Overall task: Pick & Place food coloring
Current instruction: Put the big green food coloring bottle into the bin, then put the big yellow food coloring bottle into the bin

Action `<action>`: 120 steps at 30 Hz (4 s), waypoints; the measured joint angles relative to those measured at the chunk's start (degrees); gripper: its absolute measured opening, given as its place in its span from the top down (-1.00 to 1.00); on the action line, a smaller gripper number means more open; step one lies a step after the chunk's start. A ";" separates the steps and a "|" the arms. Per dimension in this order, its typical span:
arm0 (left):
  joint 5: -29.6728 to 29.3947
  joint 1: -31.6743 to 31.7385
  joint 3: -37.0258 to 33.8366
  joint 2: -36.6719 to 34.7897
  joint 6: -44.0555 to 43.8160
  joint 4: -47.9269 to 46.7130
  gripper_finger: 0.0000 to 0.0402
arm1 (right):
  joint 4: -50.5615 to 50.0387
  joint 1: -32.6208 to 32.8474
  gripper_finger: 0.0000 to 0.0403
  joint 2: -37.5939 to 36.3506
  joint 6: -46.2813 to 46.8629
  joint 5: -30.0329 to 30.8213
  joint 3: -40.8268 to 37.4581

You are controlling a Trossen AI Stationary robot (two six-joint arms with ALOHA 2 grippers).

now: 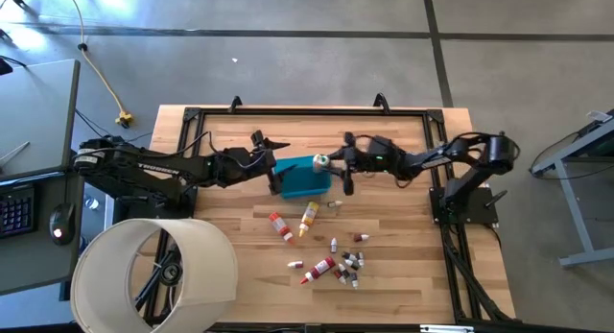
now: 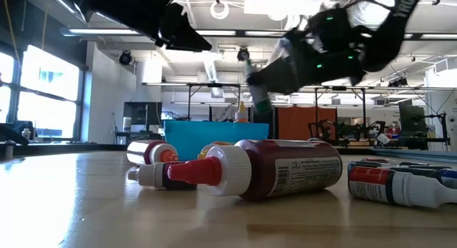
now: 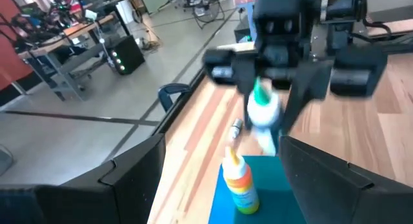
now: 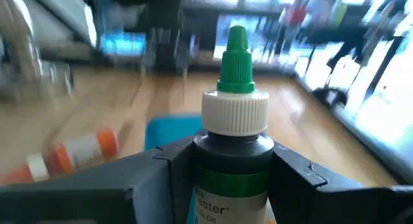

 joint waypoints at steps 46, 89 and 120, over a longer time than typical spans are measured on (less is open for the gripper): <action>1.55 0.00 -0.01 0.04 -3.28 2.82 -0.49 | 25.36 2.06 0.26 24.48 2.10 5.33 1.35; 5.58 -0.04 -0.03 -0.37 -4.48 -12.17 -0.49 | -33.01 18.47 -0.01 -1.72 -20.73 -2.84 18.77; -1.46 -0.02 -0.02 -7.04 -1.61 -21.02 -0.49 | -80.34 25.36 -0.01 31.30 -35.38 11.73 55.17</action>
